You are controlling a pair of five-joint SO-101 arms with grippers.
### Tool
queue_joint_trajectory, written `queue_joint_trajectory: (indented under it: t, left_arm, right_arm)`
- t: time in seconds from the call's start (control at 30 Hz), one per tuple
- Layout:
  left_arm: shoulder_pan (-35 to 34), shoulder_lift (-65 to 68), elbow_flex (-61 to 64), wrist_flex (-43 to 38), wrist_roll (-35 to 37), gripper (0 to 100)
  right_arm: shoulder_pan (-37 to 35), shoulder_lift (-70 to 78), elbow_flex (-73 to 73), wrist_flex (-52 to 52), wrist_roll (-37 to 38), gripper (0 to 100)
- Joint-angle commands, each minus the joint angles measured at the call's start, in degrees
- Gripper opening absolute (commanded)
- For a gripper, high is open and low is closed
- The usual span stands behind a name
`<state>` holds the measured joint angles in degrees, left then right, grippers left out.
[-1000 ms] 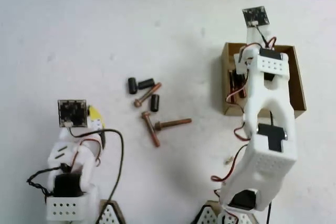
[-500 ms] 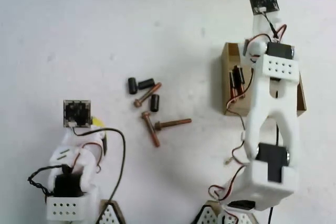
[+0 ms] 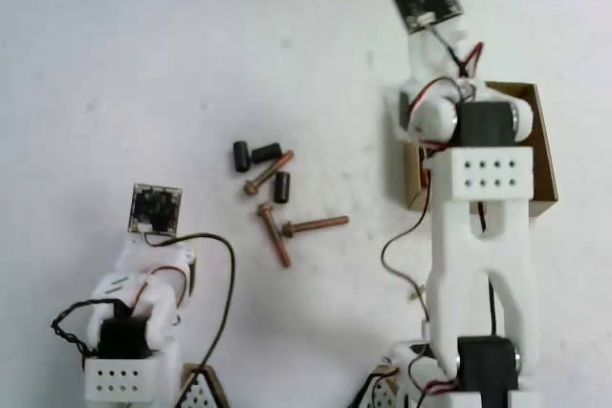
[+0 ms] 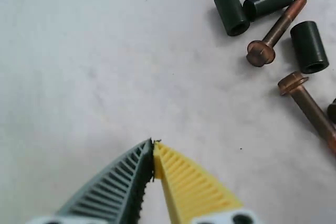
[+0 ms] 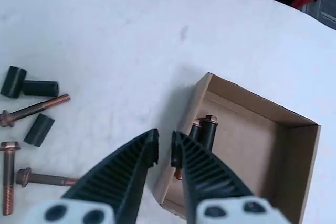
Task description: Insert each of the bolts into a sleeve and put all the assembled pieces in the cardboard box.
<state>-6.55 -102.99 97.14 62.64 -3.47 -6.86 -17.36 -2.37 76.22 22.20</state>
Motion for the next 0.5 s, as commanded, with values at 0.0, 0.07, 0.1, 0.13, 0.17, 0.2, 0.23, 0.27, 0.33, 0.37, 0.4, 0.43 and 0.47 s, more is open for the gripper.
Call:
queue_joint_trajectory:
  t: [0.0, 0.07, 0.1, 0.13, 0.17, 0.2, 0.23, 0.27, 0.33, 0.37, 0.4, 0.43, 0.47]
  left_arm:
    - [0.2, -0.6, -1.5, 0.3, -0.7, 2]
    - [-2.2, -0.6, -2.6, 0.4, -0.4, 2]
    - [-3.9, -0.6, -2.9, 0.4, -0.4, 2]
    - [-5.2, -0.6, -2.9, 0.5, -0.4, 2]
    - [-6.3, -0.6, -2.9, 0.6, -0.4, 2]
    - [-7.1, -0.6, -2.9, 0.6, -0.4, 2]
    - [-8.0, -0.6, -2.8, 0.6, -0.4, 2]
    - [-8.7, -0.6, -2.9, 0.6, -0.4, 2]
    - [-10.3, -0.6, -3.1, 0.6, -0.4, 2]
    - [-10.9, -0.6, -3.1, 0.5, -0.4, 2]
    - [-11.4, -0.6, -3.1, 0.5, -0.4, 2]
    - [-11.6, -0.6, -3.1, 0.6, -0.4, 2]
    - [-11.9, -0.6, -3.1, 0.6, -0.4, 2]
  right_arm:
    - [-2.4, -2.8, -1.6, 0.7, 0.4, 3.9]
    - [-4.2, -2.8, 0.4, 0.4, 0.8, 4.1]
    - [-5.3, -2.8, 1.8, -0.3, 0.8, 4.1]
    - [-6.5, -2.8, 3.4, -1.3, 0.8, 4.1]
    - [-7.3, -2.8, 5.1, -2.5, 0.8, 4.1]
    - [-8.2, -2.8, 6.8, -4.0, 0.6, 4.1]
    - [-9.1, -2.8, 8.5, -5.6, 0.4, 4.2]
    - [-10.0, -2.8, 10.5, -7.3, 0.4, 4.2]
    - [-11.7, -2.8, 14.6, -10.7, 0.0, 4.2]
    - [-12.6, -2.8, 16.5, -12.0, -1.5, 4.2]
    - [-13.2, -2.8, 18.3, -13.1, -3.9, 4.2]
    - [-13.7, -2.8, 19.7, -14.2, -6.5, 4.3]
    - [-14.3, -2.8, 20.7, -14.8, -8.4, 4.3]
